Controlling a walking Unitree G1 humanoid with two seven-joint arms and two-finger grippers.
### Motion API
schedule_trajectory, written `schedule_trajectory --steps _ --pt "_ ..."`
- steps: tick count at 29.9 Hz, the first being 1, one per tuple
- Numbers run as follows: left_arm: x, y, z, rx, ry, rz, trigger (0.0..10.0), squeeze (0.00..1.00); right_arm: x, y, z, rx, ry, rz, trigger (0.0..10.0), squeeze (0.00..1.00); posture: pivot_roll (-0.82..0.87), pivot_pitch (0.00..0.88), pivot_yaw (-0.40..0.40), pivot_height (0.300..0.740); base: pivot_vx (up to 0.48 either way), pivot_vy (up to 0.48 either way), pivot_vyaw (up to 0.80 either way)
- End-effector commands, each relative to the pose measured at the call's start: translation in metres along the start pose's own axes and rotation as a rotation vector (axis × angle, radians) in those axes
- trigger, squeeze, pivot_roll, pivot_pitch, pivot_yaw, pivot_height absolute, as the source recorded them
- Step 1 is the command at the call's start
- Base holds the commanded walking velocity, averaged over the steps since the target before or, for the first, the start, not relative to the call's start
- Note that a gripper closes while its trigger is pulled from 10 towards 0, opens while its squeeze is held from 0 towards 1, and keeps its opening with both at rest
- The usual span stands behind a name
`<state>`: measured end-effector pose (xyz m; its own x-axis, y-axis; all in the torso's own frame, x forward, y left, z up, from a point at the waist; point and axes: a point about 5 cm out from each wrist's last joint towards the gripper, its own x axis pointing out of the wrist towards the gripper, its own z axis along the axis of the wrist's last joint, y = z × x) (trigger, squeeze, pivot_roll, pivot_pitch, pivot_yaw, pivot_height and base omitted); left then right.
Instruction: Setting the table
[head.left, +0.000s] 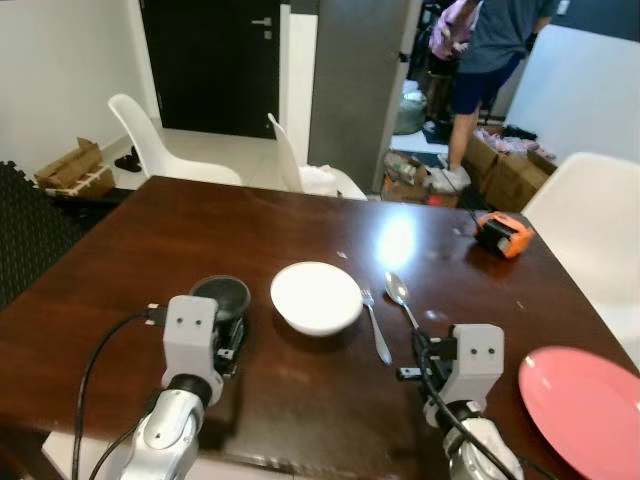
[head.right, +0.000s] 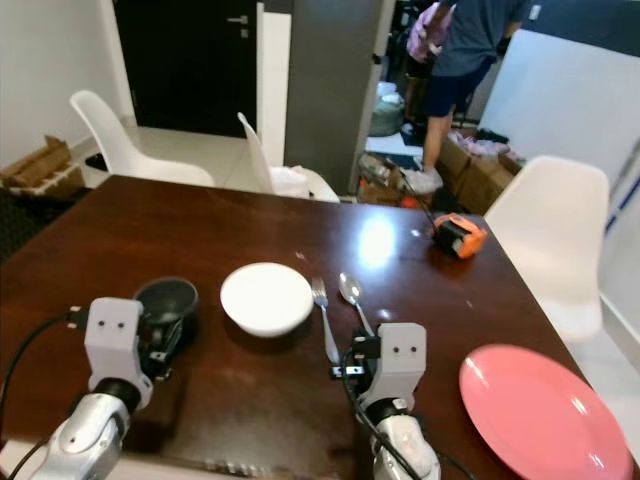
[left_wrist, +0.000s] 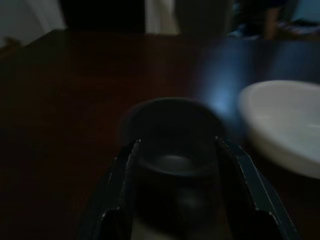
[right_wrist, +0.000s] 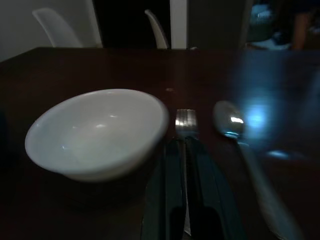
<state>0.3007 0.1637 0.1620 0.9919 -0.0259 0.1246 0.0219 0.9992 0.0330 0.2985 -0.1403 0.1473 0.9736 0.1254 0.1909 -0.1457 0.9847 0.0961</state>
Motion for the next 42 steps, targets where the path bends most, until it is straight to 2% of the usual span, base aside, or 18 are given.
schedule_trajectory --steps 1,5,10,14,15,18,19,20,21,26,29,31,34,35,38,42 --pt "-0.004 0.001 0.017 0.004 -0.083 -0.028 10.0 0.0 -0.002 -0.005 -0.001 -0.018 0.005 -0.008 10.0 0.0 0.01 0.091 0.041 0.74 0.0 0.0 0.0" --pt "-0.009 0.002 0.038 0.042 -0.157 -0.09 10.0 0.0 -0.003 -0.007 0.001 -0.031 -0.004 -0.007 10.0 0.0 0.02 0.091 0.043 0.74 0.0 0.0 0.0" --pt "-0.018 0.007 0.052 0.106 -0.167 -0.166 10.0 0.0 -0.002 -0.005 0.012 -0.082 -0.047 0.021 10.0 0.0 0.02 0.086 0.049 0.74 0.0 0.0 0.0" --pt "-0.044 0.025 0.046 0.201 -0.056 -0.234 10.0 0.0 -0.002 -0.002 0.024 -0.102 -0.083 0.046 10.0 0.0 0.03 0.088 0.055 0.74 0.0 0.0 0.0" --pt "-0.044 0.025 0.046 0.201 -0.056 -0.234 10.0 0.0 -0.002 -0.002 0.024 -0.102 -0.083 0.046 10.0 0.0 0.03 0.088 0.055 0.74 0.0 0.0 0.0" --pt "-0.058 0.037 0.03 0.256 0.051 -0.218 10.0 0.0 -0.003 -0.001 0.022 -0.098 -0.081 0.052 10.0 0.0 0.04 0.089 0.054 0.74 0.0 0.0 0.0" --pt "-0.058 0.037 0.03 0.256 0.051 -0.218 10.0 0.0 -0.003 -0.001 0.022 -0.098 -0.081 0.052 10.0 0.0 0.04 0.089 0.054 0.74 0.0 0.0 0.0" --pt "-0.06 0.038 0.024 0.263 0.075 -0.205 10.0 0.61 -0.003 0.001 0.022 -0.098 -0.08 0.058 10.0 0.0 0.04 0.087 0.055 0.74 0.0 0.0 0.0" --pt "-0.062 0.04 0.012 0.281 0.109 -0.188 10.0 1.0 -0.002 0.004 0.021 -0.096 -0.081 0.068 10.0 0.0 0.04 0.083 0.056 0.74 0.0 0.0 0.0" --pt "-0.063 0.034 -0.006 0.267 0.157 -0.183 10.0 1.0 0.0 0.006 0.022 -0.093 -0.085 0.074 10.0 0.0 0.03 0.08 0.057 0.74 0.0 0.0 0.0" --pt "-0.062 0.02 -0.031 0.229 0.238 -0.185 10.0 1.0 0.003 0.01 0.02 -0.086 -0.079 0.086 10.0 0.0 0.04 0.085 0.053 0.74 0.0 0.0 0.0" --pt "-0.06 0.013 -0.036 0.222 0.261 -0.192 10.0 1.0 0.005 0.012 0.017 -0.074 -0.067 0.091 10.0 0.0 0.05 0.091 0.044 0.74 0.0 0.0 0.0" --pt "-0.059 0.009 -0.038 0.234 0.27 -0.199 10.0 1.0 0.005 0.013 0.015 -0.066 -0.06 0.095 10.0 0.0 0.06 0.092 0.043 0.74 0.0 0.0 0.0" --pt "-0.059 0.005 -0.04 0.25 0.272 -0.203 10.0 0.0 0.006 0.015 0.013 -0.059 -0.052 0.101 10.0 0.0 0.06 0.096 0.039 0.74 0.0 0.0 0.0" --pt "-0.057 -0.001 -0.039 0.277 0.253 -0.196 10.0 0.0 0.006 0.019 0.009 -0.048 -0.039 0.118 10.0 0.0 0.06 0.106 0.042 0.74 0.0 0.0 0.0" --pt "-0.052 0.0 -0.039 0.282 0.236 -0.17 10.0 0.0 0.007 0.021 0.007 -0.043 -0.035 0.12 10.0 0.0 0.07 0.11 0.048 0.74 0.0 0.0 0.0"
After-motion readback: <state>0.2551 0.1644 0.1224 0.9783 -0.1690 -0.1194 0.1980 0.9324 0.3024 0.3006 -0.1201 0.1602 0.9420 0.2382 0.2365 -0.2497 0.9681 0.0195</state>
